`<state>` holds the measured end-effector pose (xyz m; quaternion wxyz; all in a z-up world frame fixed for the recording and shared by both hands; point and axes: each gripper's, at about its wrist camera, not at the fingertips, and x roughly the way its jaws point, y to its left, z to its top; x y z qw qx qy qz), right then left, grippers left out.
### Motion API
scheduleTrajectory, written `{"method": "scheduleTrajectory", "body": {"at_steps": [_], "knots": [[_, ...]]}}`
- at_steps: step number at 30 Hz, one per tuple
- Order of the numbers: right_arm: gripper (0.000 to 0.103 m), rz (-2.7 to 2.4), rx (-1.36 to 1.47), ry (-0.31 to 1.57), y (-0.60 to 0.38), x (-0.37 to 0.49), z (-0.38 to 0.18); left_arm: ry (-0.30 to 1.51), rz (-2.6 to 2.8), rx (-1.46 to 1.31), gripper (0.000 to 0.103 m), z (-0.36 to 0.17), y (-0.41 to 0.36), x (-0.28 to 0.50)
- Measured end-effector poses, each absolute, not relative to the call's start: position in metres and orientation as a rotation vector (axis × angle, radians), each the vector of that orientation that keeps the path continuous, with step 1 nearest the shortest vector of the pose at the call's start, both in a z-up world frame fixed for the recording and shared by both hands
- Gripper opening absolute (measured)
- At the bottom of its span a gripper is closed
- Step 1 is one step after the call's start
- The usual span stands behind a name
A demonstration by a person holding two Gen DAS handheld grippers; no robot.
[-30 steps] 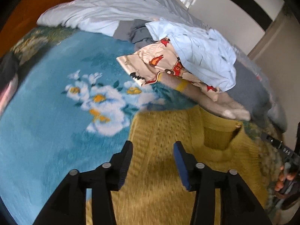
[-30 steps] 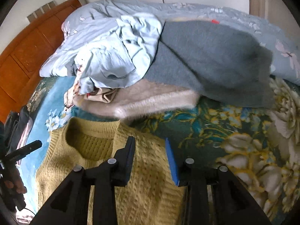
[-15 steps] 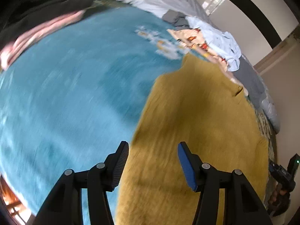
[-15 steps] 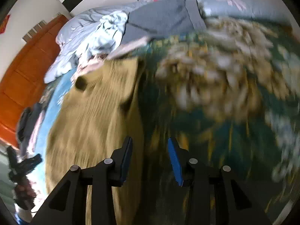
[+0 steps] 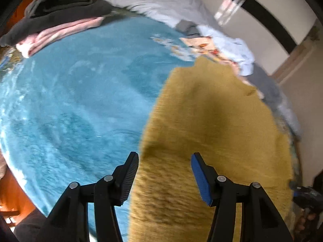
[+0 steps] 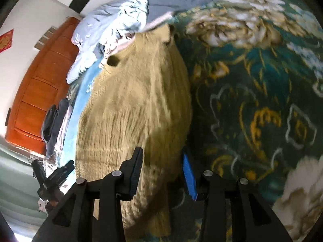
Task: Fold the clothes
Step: 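Lower the sweater flat onto the blue blanket with both grippers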
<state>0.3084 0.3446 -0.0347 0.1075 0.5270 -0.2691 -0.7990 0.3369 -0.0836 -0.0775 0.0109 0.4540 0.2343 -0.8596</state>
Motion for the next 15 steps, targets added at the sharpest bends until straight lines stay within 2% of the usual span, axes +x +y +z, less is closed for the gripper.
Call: {"method": "scheduleTrajectory", "body": {"at_steps": [2,4,9,15], "knots": [[0.021,-2.356,1.572,-0.78,0.338,0.309,-0.034,0.696,-2.716,1.432,0.058,-0.076,-0.074,0.34],[0.015,-2.362,1.576,-0.771,0.331,0.306,-0.029,0.71,-2.724,1.455,0.058,-0.078,-0.069,0.342],[0.012,-2.327,1.483,-0.653,0.282,0.283,-0.004,0.789,-2.697,1.483,0.058,-0.084,-0.071,0.344],[0.012,-2.244,1.549,-0.471,0.206,0.253,-0.019,0.817,-2.671,1.467,0.058,-0.082,-0.078,0.352]]}}
